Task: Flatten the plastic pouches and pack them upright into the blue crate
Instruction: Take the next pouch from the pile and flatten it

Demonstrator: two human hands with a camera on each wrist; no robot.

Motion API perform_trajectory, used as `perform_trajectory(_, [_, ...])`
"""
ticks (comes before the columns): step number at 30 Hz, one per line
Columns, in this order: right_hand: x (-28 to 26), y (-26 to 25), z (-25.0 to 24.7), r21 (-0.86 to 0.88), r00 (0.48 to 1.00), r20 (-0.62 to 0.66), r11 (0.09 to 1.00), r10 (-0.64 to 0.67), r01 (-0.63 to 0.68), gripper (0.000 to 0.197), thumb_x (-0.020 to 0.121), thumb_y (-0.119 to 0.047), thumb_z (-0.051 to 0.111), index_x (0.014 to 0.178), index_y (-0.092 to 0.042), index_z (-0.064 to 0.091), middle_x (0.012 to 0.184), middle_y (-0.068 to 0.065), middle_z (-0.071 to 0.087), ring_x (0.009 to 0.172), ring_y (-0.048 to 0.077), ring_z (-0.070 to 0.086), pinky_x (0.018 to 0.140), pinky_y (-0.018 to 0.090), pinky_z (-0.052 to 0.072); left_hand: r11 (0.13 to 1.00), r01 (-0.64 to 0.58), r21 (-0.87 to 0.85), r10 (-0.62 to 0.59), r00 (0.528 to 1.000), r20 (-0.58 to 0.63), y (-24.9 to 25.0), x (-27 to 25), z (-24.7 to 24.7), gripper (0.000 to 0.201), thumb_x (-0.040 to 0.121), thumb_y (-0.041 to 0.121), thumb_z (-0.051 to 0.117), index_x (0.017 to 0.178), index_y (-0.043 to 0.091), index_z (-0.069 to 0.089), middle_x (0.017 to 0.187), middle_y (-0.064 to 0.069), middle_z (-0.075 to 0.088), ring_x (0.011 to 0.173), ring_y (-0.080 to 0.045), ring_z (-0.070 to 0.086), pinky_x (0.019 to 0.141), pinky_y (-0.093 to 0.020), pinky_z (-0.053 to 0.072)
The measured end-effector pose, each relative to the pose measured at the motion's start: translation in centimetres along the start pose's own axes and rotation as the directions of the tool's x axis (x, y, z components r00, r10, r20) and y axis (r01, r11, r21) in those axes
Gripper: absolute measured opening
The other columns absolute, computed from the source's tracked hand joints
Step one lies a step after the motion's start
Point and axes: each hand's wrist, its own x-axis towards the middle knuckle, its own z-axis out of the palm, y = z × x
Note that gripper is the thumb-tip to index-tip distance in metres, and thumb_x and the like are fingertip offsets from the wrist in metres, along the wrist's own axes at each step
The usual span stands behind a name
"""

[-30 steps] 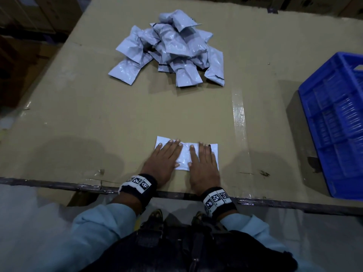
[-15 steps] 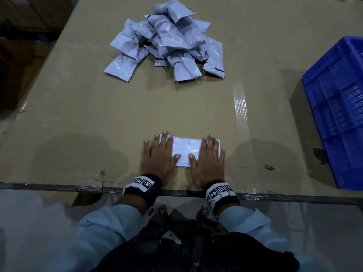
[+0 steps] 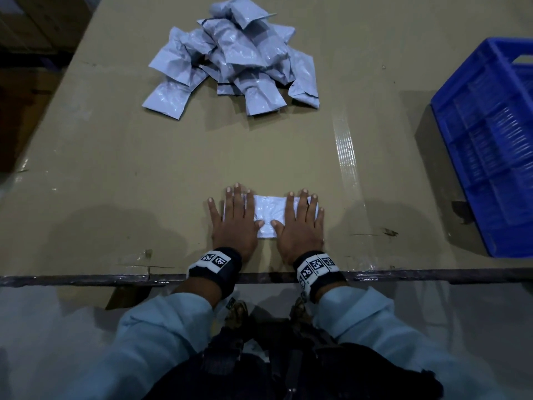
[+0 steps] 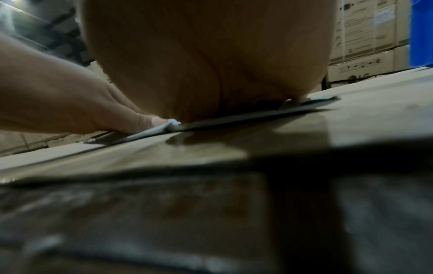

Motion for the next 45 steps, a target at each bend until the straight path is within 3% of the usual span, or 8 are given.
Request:
perform_trajectory(5, [-0.2,0.0,0.2,-0.012,1.000,-0.025,1.000,0.016,-0.016,0.082,0.099,-0.063,0.016,0.164,-0.015,0.000,0.169,0.018,-0.006,0.156,0.039,-0.007,0.124,0.058,0.002,0.981,-0.189,-0.038,0.189,0.982,-0.009,-1.1,-0.1,-0.1,0.063,0.108,0.044,0.031,0.163,0.031,0.002,0.171,-0.010,-0.004,0.158,-0.029,0.000,0.122,-0.061,0.004])
perform_trajectory(12, [-0.5,0.5,0.7,0.048,0.997,-0.077,0.999,0.028,-0.024,0.083,0.096,-0.067,0.007,0.164,-0.019,0.003,0.170,0.015,-0.003,0.156,0.036,-0.004,0.124,0.056,0.006,0.983,-0.172,-0.071,0.178,0.981,0.083,-2.1,0.5,0.0,0.067,0.107,0.054,0.022,0.162,0.030,-0.006,0.170,-0.002,-0.017,0.157,-0.023,-0.010,0.124,-0.055,0.005])
perform_trajectory(19, [-1.0,1.1,1.2,0.056,0.992,-0.112,0.997,-0.054,0.060,0.064,0.101,-0.062,0.009,0.161,-0.042,-0.001,0.169,0.017,-0.008,0.155,0.041,-0.007,0.122,0.063,0.005,0.973,-0.219,-0.078,0.222,0.975,0.030,-2.7,0.6,0.9,0.064,0.104,0.060,0.021,0.161,0.043,-0.003,0.170,-0.012,-0.010,0.154,-0.041,-0.001,0.121,-0.060,0.010])
perform_trajectory(23, [-1.0,0.9,1.0,0.006,0.995,-0.085,0.998,-0.060,0.060,0.056,0.105,-0.057,0.016,0.158,-0.050,0.000,0.169,0.017,-0.009,0.154,0.042,-0.008,0.118,0.069,0.006,0.971,-0.224,-0.078,0.227,0.973,0.033,-2.8,0.5,0.4,0.062,0.104,0.060,0.020,0.160,0.046,-0.002,0.170,-0.009,-0.012,0.154,-0.041,-0.004,0.123,-0.058,0.008])
perform_trajectory(33, [-1.4,0.3,1.5,0.067,0.972,-0.236,0.998,0.010,0.006,0.062,0.100,-0.059,0.025,0.158,-0.038,0.029,0.168,0.016,0.013,0.155,0.040,0.009,0.122,0.059,0.012,0.985,-0.169,-0.028,0.169,0.986,-0.003,-3.4,-0.1,0.3,0.074,0.098,0.072,0.009,0.162,0.036,0.003,0.171,-0.003,-0.007,0.157,-0.028,-0.001,0.122,-0.061,0.003])
perform_trajectory(39, [-1.3,-1.1,1.3,0.059,0.974,-0.211,0.996,0.079,-0.068,0.063,0.099,-0.052,0.029,0.159,-0.032,0.029,0.167,0.024,0.012,0.154,0.043,0.005,0.124,0.057,0.005,0.982,-0.144,0.119,0.142,0.990,0.026,-2.3,-0.4,-1.3,0.077,0.101,0.067,0.014,0.163,0.023,0.004,0.171,-0.012,-0.002,0.157,-0.031,0.002,0.111,-0.058,-0.027])
perform_trajectory(42, [-1.1,-1.8,1.0,0.067,0.982,-0.184,0.997,0.034,-0.022,0.065,0.100,-0.043,0.028,0.160,-0.019,0.027,0.166,0.027,0.008,0.154,0.044,0.008,0.125,0.055,0.010,0.969,-0.242,0.058,0.239,0.969,0.057,-0.7,0.0,-2.0,0.076,0.102,0.049,0.017,0.162,0.008,-0.003,0.170,-0.013,-0.008,0.157,-0.029,-0.003,0.122,-0.054,-0.010])
perform_trajectory(45, [-1.4,-1.3,1.2,0.113,0.979,-0.199,0.991,-0.046,0.069,0.065,0.100,-0.042,0.018,0.161,-0.019,0.025,0.168,0.020,0.014,0.154,0.039,0.016,0.125,0.053,0.014,0.922,-0.374,-0.096,0.382,0.920,0.085,-0.9,0.1,-1.7,0.088,0.084,0.047,-0.005,0.162,0.006,0.000,0.171,-0.010,-0.004,0.158,-0.026,0.002,0.126,-0.047,0.006])
